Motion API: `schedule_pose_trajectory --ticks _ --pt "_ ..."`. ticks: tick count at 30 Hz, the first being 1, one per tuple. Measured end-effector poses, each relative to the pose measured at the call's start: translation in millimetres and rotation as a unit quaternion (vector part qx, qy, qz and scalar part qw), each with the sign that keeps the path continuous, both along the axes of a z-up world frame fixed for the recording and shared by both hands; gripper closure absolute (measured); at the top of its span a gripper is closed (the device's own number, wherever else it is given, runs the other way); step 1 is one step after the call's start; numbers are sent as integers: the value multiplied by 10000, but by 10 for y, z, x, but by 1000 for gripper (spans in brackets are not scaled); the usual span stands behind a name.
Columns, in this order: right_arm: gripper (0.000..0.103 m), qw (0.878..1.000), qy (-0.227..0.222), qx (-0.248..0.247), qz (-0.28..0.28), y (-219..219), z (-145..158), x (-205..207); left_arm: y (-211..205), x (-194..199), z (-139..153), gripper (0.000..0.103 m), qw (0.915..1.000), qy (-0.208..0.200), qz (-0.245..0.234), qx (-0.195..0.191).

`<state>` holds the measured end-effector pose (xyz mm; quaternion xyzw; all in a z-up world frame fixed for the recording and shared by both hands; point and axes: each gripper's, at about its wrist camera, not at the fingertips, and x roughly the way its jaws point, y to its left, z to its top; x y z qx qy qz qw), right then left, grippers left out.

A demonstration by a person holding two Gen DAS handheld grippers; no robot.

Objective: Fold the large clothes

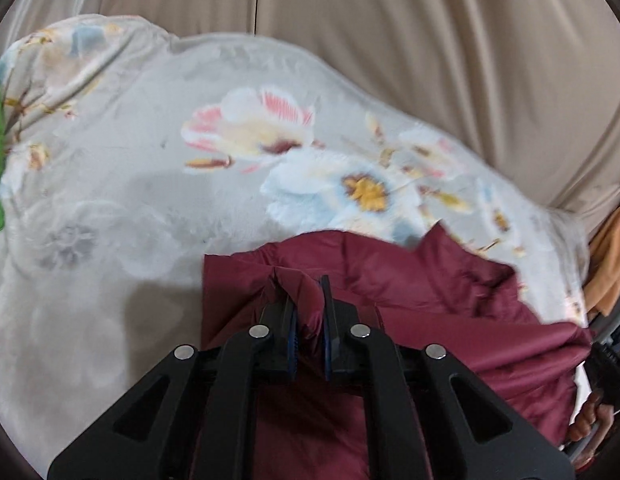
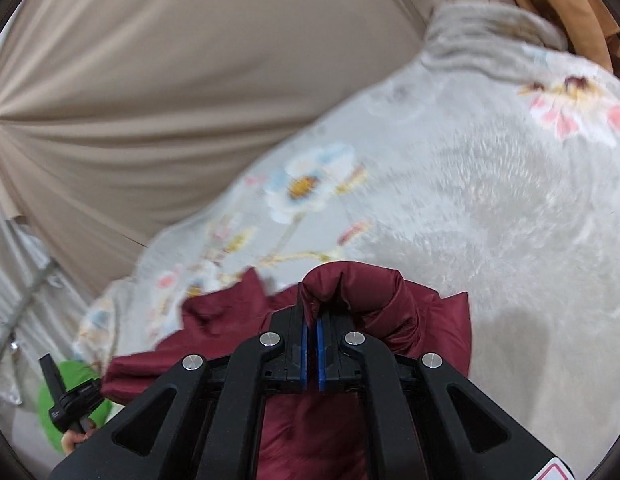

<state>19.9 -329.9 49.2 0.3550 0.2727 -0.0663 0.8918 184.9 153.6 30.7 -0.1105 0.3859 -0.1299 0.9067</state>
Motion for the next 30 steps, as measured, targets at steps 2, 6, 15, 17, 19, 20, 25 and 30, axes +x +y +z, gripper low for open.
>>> schedule_pose_trajectory --ticks 2,6,15,17,19,20,25,30 --pt "100 9997 219 -91 -9 -7 -132 141 -29 114 -162 92 9999 154 -4 -12" --pt "102 9986 518 -124 6 5 -361 319 -23 263 -422 89 9993 291 -42 -215" --pt "101 9993 373 32 62 -33 -470 385 141 251 -539 85 9938 72 29 -1112" --pt "96 9989 -122 450 -1 -163 -432 251 311 206 -502 82 9865 -1 213 -1624" --pt "92 9945 -674 791 -107 -303 -294 39 474 109 -335 71 9810 -113 431 -1890" --pt "90 9939 -784 755 -203 -331 -208 -42 549 20 -190 61 9809 -290 645 -1813" --pt "81 9910 -1259 -448 -99 -28 527 -415 614 -510 621 31 9787 -1531 563 -1248" --pt "87 9742 -906 -1202 1680 1178 645 -152 -168 -692 700 30 9867 -1386 -706 -480"
